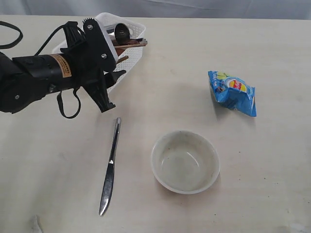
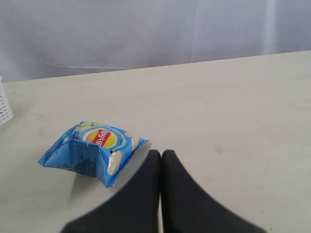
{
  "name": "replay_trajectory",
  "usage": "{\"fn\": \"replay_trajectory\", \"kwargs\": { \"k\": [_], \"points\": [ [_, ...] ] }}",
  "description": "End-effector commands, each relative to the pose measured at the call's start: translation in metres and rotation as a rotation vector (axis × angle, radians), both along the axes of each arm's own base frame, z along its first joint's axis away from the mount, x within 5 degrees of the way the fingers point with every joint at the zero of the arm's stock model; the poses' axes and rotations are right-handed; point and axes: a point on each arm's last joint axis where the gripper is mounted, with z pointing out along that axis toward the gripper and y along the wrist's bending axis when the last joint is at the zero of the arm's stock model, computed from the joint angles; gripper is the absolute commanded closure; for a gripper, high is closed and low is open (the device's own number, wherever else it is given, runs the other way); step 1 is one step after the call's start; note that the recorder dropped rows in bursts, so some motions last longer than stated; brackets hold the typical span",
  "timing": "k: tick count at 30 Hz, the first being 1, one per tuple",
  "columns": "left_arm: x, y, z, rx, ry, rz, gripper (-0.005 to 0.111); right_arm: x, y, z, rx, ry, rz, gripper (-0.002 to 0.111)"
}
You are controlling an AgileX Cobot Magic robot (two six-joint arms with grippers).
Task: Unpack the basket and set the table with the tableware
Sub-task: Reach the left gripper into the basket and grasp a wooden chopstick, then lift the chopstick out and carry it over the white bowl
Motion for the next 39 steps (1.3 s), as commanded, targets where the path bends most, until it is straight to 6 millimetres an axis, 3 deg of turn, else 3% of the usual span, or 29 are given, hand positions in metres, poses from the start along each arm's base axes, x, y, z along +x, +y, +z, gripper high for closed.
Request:
{"fn": "replay_trajectory", "kwargs": {
  "k": [1,6,13,15,28,32,39],
  "points": [
    [0.008,-0.002,-0.004,-0.017,0.008,0.019,0.060,0.000,0.000,0.000,-0.008,-0.006,0.004,0.108],
    [0.009,-0.003,-0.007,-0.015,0.014,0.019,0.064,0.000,0.000,0.000,-0.008,-0.006,0.004,0.108],
    [0.010,-0.003,-0.005,-0.025,-0.006,0.015,0.096,0.000,0.000,0.000,-0.008,-0.006,0.004,0.108],
    [0.010,-0.003,-0.005,-0.026,-0.008,0.015,0.101,0.000,0.000,0.000,-0.008,-0.006,0.004,0.108],
    [0.010,-0.003,-0.003,-0.026,-0.017,0.013,0.101,0.000,0.000,0.000,-0.008,-0.006,0.004,0.108],
    [0.010,-0.003,0.014,-0.043,-0.066,0.011,0.107,0.000,0.000,0.000,-0.008,-0.006,0.004,0.108],
    [0.013,-0.003,0.068,-0.070,-0.155,0.023,0.107,0.000,0.000,0.000,-0.008,-0.006,0.004,0.108]
  ]
}}
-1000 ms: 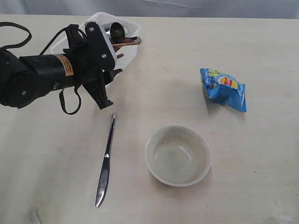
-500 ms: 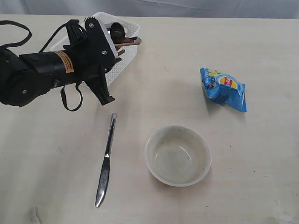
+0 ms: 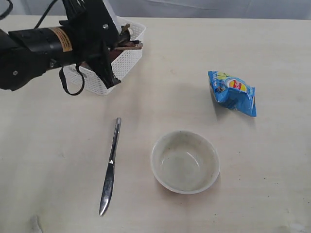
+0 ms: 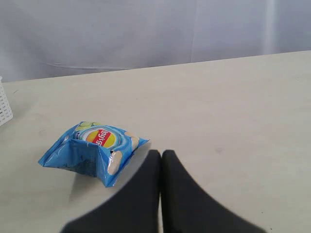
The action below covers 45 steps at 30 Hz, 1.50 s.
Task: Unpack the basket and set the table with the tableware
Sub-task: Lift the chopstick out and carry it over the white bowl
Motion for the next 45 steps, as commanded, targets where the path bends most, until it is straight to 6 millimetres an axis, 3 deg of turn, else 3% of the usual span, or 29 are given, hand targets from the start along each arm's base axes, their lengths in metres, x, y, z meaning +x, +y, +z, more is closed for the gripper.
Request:
{"fn": "replay_trajectory", "kwargs": {
  "k": [1,12,17,24,25,27,30,38,45],
  "points": [
    [-0.003,0.004,0.032,-0.037,-0.053,0.021,0.107,0.000,0.000,0.000,-0.008,-0.006,0.004,0.108],
    [-0.019,0.012,0.062,-0.076,-0.075,0.041,0.107,0.000,0.000,0.000,-0.008,-0.006,0.004,0.108],
    [-0.037,0.020,0.092,-0.142,-0.127,0.057,0.107,0.000,0.000,0.000,-0.008,-0.006,0.004,0.108],
    [-0.062,0.038,0.144,-0.276,0.098,0.210,0.107,0.000,0.000,0.000,-0.008,-0.006,0.004,0.108],
    [-0.065,0.038,0.158,-0.334,0.219,0.252,0.107,0.000,0.000,0.000,-0.008,-0.006,0.004,0.108],
    [-0.067,0.030,0.168,-0.421,0.378,0.256,0.107,0.000,0.000,0.000,-0.008,-0.006,0.004,0.108],
    [-0.062,0.015,0.162,-0.518,0.552,0.213,0.107,0.000,0.000,0.000,-0.008,-0.006,0.004,0.108],
    [-0.039,-0.039,0.125,-0.809,1.028,-0.028,0.107,0.000,0.000,0.000,-0.008,-0.006,0.004,0.108],
    [-0.021,-0.060,0.088,-0.883,1.283,-0.047,0.107,0.000,0.000,0.000,-0.008,-0.006,0.004,0.108]
  ]
}}
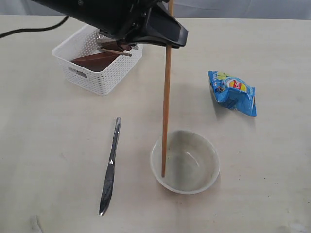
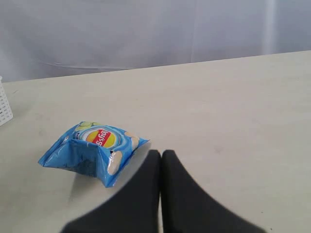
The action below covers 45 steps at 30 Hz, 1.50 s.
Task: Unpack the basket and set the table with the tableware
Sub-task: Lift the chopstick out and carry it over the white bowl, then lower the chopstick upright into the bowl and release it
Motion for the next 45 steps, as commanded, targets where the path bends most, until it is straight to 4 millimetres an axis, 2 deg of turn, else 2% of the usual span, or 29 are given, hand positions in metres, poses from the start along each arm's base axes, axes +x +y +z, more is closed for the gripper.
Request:
{"fn": "replay_trajectory", "kwargs": {
  "k": [1,7,11,22,33,38,45],
  "points": [
    [0.007,-0.008,-0.013,-0.057,0.097,-0.030,0.107,0.000,0.000,0.000,-0.008,-0.006,0.004,0.108],
    [0.010,-0.014,-0.037,-0.045,0.268,-0.083,0.107,0.000,0.000,0.000,-0.008,-0.006,0.004,0.108],
    [0.014,-0.015,-0.052,-0.004,0.301,-0.085,0.107,0.000,0.000,0.000,-0.008,-0.006,0.004,0.108],
    [0.007,-0.011,-0.105,0.010,0.382,0.147,0.107,0.000,0.000,0.000,-0.006,-0.006,0.004,0.108],
    [0.012,-0.011,-0.127,0.055,0.404,0.172,0.107,0.000,0.000,0.000,-0.006,-0.006,0.004,0.108],
    [0.014,-0.017,-0.143,0.056,0.472,0.111,0.107,0.000,0.000,0.000,-0.006,-0.006,0.004,0.108],
    [0.024,-0.022,-0.136,0.038,0.442,0.100,0.107,0.000,0.000,0.000,-0.006,-0.006,0.004,0.108]
  ]
}}
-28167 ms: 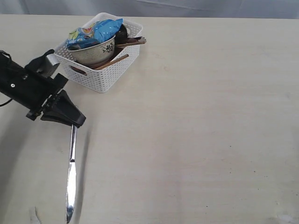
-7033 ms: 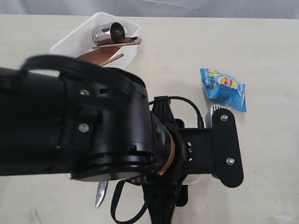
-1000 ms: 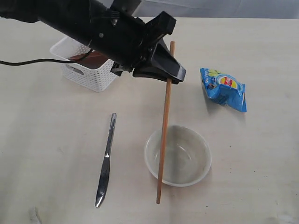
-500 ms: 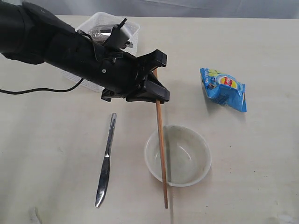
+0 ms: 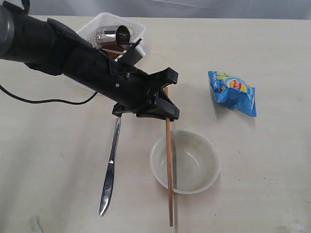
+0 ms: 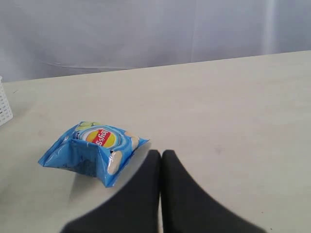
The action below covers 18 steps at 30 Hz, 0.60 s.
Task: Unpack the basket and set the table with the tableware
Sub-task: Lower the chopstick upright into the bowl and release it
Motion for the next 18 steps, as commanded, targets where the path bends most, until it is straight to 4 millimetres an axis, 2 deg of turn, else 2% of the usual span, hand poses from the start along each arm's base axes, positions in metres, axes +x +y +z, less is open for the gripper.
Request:
{"fn": "replay_trajectory", "kwargs": {
  "k": [1,8,18],
  "points": [
    [0.005,-0.005,0.009,-0.025,-0.030,0.000,0.107,0.000,0.000,0.000,-0.006,-0.006,0.004,0.108],
    [0.009,-0.005,-0.006,0.025,0.013,-0.011,0.107,0.000,0.000,0.000,-0.006,-0.006,0.004,0.108],
    [0.010,-0.005,-0.008,0.032,0.009,0.006,0.107,0.000,0.000,0.000,-0.006,-0.006,0.004,0.108]
  ]
}}
